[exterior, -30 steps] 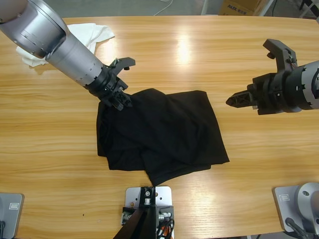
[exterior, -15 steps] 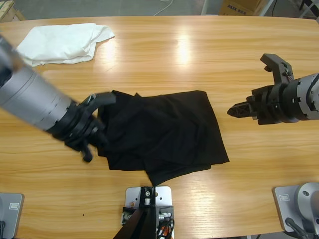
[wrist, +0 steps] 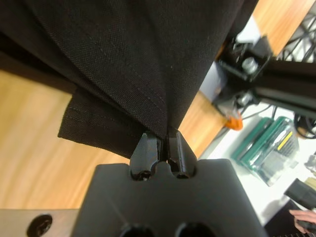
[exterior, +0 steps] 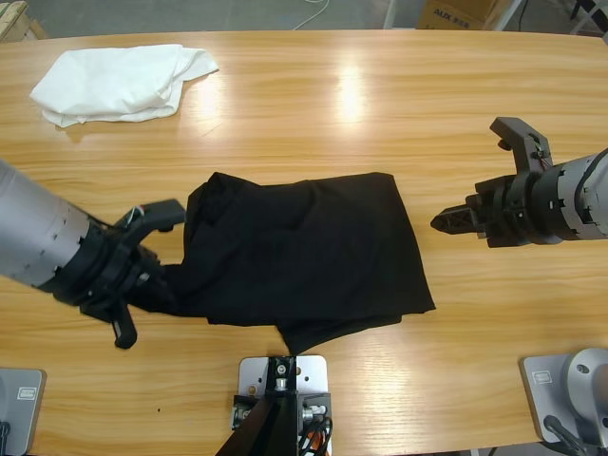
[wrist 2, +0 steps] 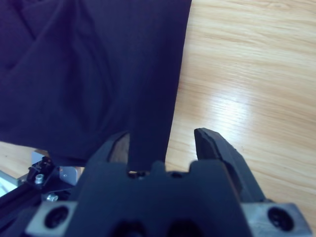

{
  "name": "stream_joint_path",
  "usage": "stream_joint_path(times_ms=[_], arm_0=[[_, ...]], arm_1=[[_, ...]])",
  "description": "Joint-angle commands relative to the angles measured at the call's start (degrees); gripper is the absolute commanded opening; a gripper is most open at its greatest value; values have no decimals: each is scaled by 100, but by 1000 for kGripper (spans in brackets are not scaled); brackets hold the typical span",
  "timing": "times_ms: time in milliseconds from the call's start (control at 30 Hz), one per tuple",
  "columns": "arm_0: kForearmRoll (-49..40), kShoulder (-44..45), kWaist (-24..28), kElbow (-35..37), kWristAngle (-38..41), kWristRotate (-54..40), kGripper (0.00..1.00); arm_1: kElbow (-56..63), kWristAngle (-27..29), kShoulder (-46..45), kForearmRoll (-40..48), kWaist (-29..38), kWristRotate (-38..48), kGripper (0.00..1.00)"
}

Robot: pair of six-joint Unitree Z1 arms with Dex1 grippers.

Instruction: Fold clothes

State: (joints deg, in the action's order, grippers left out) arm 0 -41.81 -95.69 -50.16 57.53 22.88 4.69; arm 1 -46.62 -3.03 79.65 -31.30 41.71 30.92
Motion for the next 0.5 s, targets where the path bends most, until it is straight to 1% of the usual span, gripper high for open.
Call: stream_joint_path(times_ms=[33,67,100,133,167,233,267,333,400,433,467,500], arm_0=[[-56,-389,-168,-462,519,240,101],[-36,-445,-194,-462,529,236,623],[29,-438,-212,-462,500,227,885],[73,-407,-214,-443,477,234,927],[110,-373,-214,-401,471,234,936],[155,-270,-214,-331,468,257,991],[155,-185,-214,-292,405,329,1000],[155,52,-159,-264,11,607,996],[169,281,187,-252,-300,799,957],[212,368,432,-246,-441,883,893],[315,439,757,-230,-618,913,876],[419,477,1008,-195,-778,922,881]], arm_1=[[215,-128,164,72,-58,-25,535],[215,-133,164,72,-58,-25,536],[220,-139,164,72,-58,-23,536],[227,-146,164,72,-58,-23,536],[233,-146,164,72,-58,-25,536],[241,-146,164,74,-58,-25,536],[241,-146,170,82,-58,-25,536],[247,-174,194,132,-58,-25,536],[250,-205,214,174,-58,-25,536],[259,-207,217,184,-58,-25,536],[273,-207,217,193,-58,-25,536],[285,-211,217,195,-58,-25,536]])
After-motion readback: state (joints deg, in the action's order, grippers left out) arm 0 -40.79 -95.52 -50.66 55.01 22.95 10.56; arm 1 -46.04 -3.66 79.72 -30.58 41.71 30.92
